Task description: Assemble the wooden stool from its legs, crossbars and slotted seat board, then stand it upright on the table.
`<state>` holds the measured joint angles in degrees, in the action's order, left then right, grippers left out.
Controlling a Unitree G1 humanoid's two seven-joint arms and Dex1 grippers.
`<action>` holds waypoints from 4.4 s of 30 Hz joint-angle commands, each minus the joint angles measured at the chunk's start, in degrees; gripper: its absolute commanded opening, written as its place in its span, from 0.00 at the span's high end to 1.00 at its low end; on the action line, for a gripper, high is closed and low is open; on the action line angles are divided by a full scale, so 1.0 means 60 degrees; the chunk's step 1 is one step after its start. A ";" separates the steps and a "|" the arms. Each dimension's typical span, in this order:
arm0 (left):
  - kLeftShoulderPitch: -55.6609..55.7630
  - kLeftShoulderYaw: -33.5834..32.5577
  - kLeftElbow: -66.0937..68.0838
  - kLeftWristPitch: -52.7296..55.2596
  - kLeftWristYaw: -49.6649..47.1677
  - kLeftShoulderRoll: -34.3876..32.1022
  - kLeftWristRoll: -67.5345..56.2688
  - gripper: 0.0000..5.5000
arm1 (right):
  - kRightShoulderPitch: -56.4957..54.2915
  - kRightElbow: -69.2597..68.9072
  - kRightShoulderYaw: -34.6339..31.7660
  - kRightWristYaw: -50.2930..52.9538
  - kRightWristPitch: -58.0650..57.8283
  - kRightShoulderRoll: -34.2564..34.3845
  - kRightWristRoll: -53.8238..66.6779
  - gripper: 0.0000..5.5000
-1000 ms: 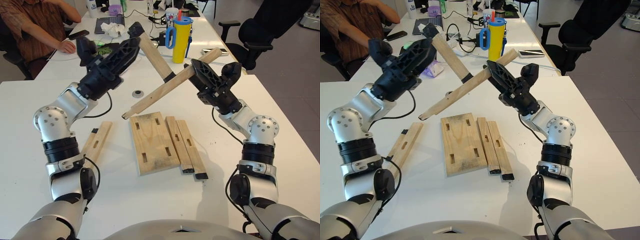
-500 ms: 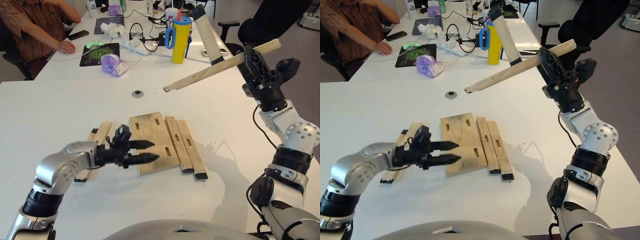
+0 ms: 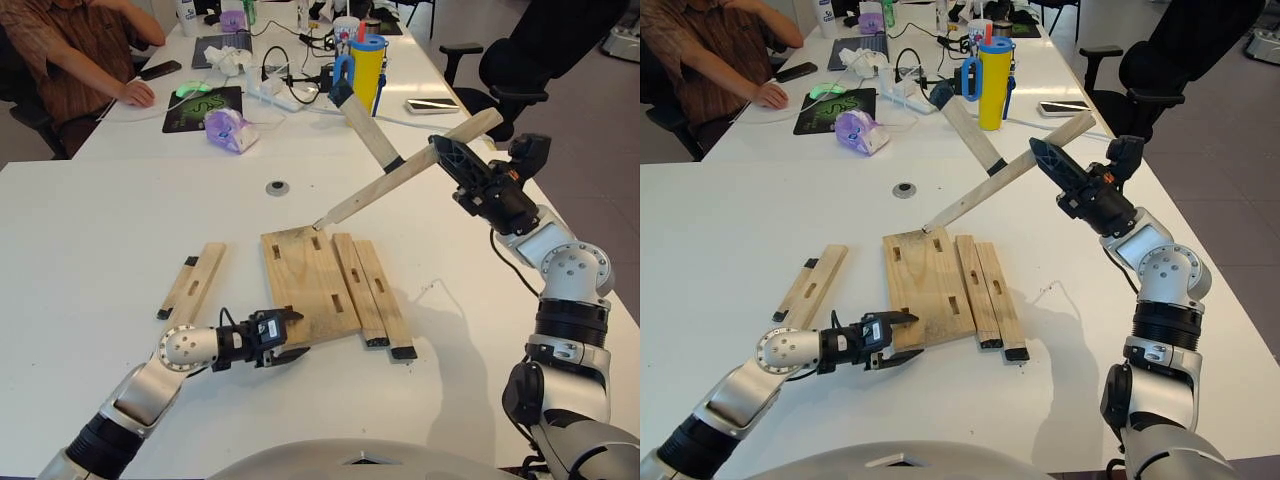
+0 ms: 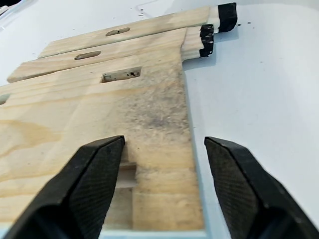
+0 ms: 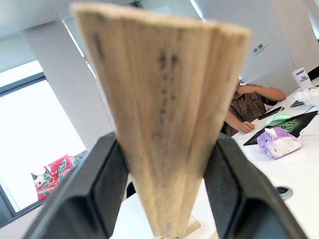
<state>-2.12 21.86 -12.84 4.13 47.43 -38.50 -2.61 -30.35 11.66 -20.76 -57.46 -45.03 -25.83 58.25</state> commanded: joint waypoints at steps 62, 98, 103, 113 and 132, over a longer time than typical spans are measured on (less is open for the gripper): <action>0.0344 0.1609 0.4580 -0.1137 0.0344 -0.0219 0.1473 0.46 | -0.0030 -0.1844 0.4733 -0.2563 0.5522 -0.2255 -0.7574 0.42; -0.0225 0.1160 0.3789 -0.0543 -0.0384 -0.0141 0.1028 0.46 | 0.4772 -0.7232 0.3946 0.7439 -0.5407 0.2469 -0.6159 0.42; -0.0132 0.1229 0.3625 -0.0296 -0.0803 0.0202 0.1180 0.46 | 0.4611 -0.7194 0.4506 0.7831 -0.5535 0.1983 -0.6625 0.42; -0.0330 0.1447 0.2961 0.0597 -0.1483 0.0616 0.1665 0.46 | 0.4111 -0.6551 0.5605 0.8166 -0.5482 0.1883 -0.7153 0.42; 0.0178 0.0424 0.2693 -0.1354 -0.2421 0.1107 0.1612 0.46 | 0.3973 -0.6075 0.4353 0.8834 -0.2271 0.2925 -0.7720 0.62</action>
<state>1.79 25.15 0.05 -3.62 32.57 -31.87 6.83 -4.78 -23.99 11.93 -5.89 -63.99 -12.72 10.06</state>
